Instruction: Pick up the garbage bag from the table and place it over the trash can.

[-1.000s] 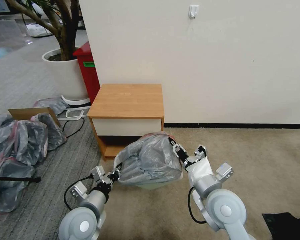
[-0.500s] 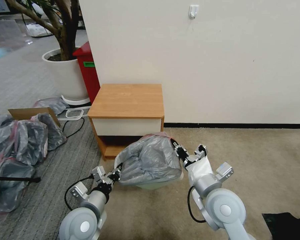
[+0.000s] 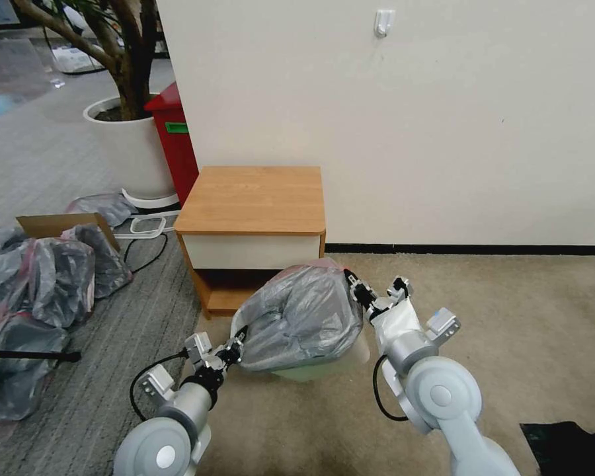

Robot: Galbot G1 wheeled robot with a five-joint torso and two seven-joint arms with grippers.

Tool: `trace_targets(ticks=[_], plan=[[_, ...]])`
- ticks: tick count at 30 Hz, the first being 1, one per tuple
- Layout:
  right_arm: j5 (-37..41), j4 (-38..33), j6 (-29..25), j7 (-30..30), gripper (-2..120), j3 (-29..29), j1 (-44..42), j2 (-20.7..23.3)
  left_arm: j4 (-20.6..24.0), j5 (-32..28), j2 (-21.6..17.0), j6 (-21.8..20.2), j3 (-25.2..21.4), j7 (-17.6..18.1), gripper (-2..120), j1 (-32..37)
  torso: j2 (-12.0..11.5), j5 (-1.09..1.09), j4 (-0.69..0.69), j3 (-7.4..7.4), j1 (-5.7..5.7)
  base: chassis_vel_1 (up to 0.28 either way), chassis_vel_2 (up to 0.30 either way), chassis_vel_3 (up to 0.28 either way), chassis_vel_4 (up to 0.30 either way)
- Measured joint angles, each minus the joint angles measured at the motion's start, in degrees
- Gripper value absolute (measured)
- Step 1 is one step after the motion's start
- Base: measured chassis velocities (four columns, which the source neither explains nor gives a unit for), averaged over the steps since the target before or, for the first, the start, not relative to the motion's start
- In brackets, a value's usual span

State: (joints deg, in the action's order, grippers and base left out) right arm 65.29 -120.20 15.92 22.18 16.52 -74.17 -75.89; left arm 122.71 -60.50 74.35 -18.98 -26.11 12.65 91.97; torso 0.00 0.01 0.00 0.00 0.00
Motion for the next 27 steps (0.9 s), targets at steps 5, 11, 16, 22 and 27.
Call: trace_targets(ticks=[5,11,16,22,27], plan=[[-2.05,0.75,1.16,0.19,0,0.37,-0.54,1.11,0.39,-0.33,0.02,-0.01,-0.43,-0.12,7,0.4,0.0,0.0,0.0,0.0,0.0,0.0,0.0,0.0,0.0],[-3.47,-0.59,1.42,0.05,0,1.66,-3.87,2.74,1.0,-2.45,0.04,-0.1,-1.51,0.02,7,0.64,0.0,-0.01,0.0,0.0,0.0,0.0,0.0,0.0,0.0],[-5.06,-2.15,1.18,0.04,0,1.8,-5.91,2.74,1.02,-3.91,0.08,-0.11,-2.24,0.67,7,0.65,0.0,-0.01,-0.01,0.0,0.0,0.0,0.0,0.0,0.0],[-6.41,-1.49,0.64,-0.38,0,1.87,-6.62,1.93,1.96,-6.83,0.09,-0.41,-2.88,1.78,7,0.62,0.0,-0.01,0.0,0.0,0.0,0.0,0.0,0.0,0.0],[-9.18,1.01,-1.02,-3.05,0,1.88,-6.98,1.14,2.51,-8.24,-0.06,-0.52,-3.39,2.12,7,0.64,0.0,-0.01,0.0,0.0,0.0,0.0,0.0,0.0,0.0]])
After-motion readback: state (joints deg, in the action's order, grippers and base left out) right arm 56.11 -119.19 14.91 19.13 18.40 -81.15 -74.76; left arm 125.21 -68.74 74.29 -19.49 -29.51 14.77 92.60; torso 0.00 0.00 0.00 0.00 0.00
